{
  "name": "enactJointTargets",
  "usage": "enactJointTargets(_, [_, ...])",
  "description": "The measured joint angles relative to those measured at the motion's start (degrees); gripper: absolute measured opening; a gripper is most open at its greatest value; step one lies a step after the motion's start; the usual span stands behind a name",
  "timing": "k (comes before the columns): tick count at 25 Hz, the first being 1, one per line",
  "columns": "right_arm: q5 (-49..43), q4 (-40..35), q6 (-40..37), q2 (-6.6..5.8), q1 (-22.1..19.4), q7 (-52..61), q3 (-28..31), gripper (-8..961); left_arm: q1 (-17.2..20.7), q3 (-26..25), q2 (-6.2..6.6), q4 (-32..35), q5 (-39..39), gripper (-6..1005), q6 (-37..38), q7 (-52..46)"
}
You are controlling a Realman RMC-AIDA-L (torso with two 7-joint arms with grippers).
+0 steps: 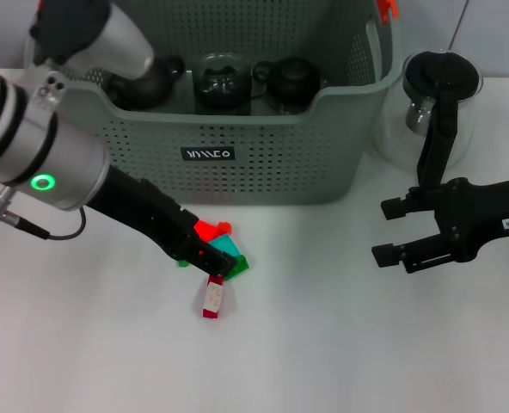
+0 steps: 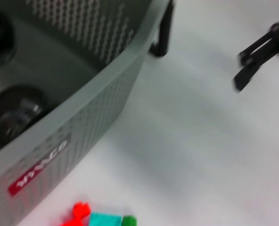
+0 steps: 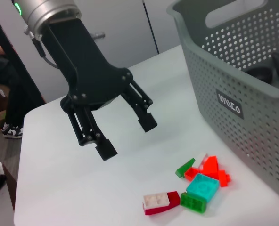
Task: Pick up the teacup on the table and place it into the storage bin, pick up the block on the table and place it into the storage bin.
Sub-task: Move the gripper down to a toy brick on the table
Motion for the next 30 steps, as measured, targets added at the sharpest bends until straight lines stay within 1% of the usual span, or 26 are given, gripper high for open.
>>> enactJointTargets(1, [0.0, 0.0, 0.0, -0.22, 0.0, 0.1, 0.0, 916, 0.0, 0.0, 0.00, 0.0, 0.0, 878, 0.0, 0.0])
enactJointTargets(2, [0.0, 0.0, 0.0, -0.44, 0.1, 0.1, 0.0, 916, -1.0, 2.0, 0.01, 0.0, 2.7, 878, 0.2, -4.1])
enactJointTargets(6, [-0.1, 0.1, -0.2, -1.43, 0.6, 0.5, 0.0, 916, -2.3, 5.6, 0.01, -0.2, 5.7, 877, 0.8, -10.2])
enactJointTargets(9, [-0.3, 0.0, -0.5, -1.68, 0.8, 0.5, -0.4, 915, -2.5, 8.5, -0.10, -0.2, 7.3, 876, 0.8, -13.8])
enactJointTargets(13, [-1.5, -0.3, -0.8, -1.70, 1.5, 0.3, -0.9, 916, -2.6, 11.5, -0.24, -1.7, 9.4, 875, 0.6, -17.6])
enactJointTargets(17, [-2.9, -0.4, -1.0, -1.40, 2.5, -0.2, -1.7, 916, -2.9, 12.7, -0.25, -3.4, 10.2, 874, 0.3, -19.8])
enactJointTargets(24, [-3.8, -0.5, -1.0, -1.20, 3.2, -0.6, -2.4, 915, -3.2, 12.9, -0.24, -4.5, 11.6, 872, -0.3, -22.4])
enactJointTargets(28, [-3.8, -0.6, -1.0, -1.20, 3.5, -0.6, -2.5, 916, -4.9, 13.0, -0.25, -7.5, 11.6, 871, -0.7, -24.8])
enactJointTargets(30, [-3.9, -0.6, -1.0, -1.22, 3.7, -0.8, -2.9, 916, -6.3, 13.0, -0.25, -9.7, 11.6, 871, -1.1, -26.0])
